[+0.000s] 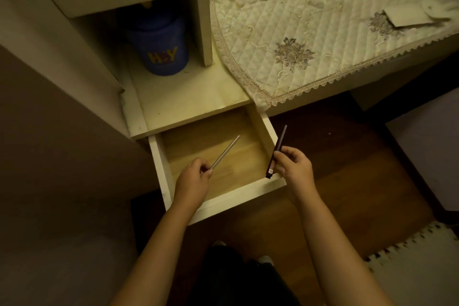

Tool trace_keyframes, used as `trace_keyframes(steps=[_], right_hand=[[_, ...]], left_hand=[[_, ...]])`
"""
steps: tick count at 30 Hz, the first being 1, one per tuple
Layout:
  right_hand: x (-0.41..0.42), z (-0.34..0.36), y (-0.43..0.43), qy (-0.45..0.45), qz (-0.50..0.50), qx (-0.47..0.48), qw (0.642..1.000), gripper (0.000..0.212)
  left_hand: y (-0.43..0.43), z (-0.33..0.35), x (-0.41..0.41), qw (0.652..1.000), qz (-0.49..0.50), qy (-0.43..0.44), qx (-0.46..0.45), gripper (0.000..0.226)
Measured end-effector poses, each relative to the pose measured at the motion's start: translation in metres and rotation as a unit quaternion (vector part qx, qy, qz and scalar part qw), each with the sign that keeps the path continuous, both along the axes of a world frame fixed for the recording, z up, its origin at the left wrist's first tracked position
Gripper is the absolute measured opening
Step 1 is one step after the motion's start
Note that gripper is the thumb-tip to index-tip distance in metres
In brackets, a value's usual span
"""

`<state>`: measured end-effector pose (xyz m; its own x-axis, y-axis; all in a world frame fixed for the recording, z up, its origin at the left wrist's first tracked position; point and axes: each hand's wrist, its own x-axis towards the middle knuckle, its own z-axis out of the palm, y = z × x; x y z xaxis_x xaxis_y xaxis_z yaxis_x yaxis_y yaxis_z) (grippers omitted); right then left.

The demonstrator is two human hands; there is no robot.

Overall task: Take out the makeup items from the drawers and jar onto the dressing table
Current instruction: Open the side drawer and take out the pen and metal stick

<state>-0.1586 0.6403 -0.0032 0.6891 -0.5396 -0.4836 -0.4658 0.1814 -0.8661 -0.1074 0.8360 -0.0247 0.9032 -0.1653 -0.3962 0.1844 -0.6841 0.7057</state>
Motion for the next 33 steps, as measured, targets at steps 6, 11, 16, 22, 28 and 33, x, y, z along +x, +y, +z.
trace_keyframes(steps=[6,11,16,22,28,33], right_hand=[[-0.026,0.022,-0.056,0.003,-0.026,-0.051,0.998,0.029],[-0.018,0.027,-0.123,0.009,-0.027,-0.088,0.996,0.03],[0.03,0.024,-0.206,0.009,0.012,-0.096,0.995,0.027],[0.109,0.032,-0.315,0.001,0.068,-0.093,0.993,0.027],[0.18,0.025,-0.375,0.027,0.149,-0.131,0.98,0.026],[0.231,0.011,-0.392,0.045,0.196,-0.171,0.965,0.024]], left_hand=[[-0.034,0.039,-0.008,0.997,0.02,-0.004,-0.071,0.007],[-0.1,0.053,0.01,0.997,0.006,-0.01,-0.072,0.005],[-0.181,0.059,0.044,0.997,0.013,-0.037,-0.073,0.015],[-0.281,0.058,0.102,0.997,0.036,-0.066,-0.014,0.005],[-0.341,0.041,0.163,0.99,0.099,-0.091,0.045,0.011],[-0.368,0.026,0.211,0.983,0.139,-0.105,0.058,0.012]])
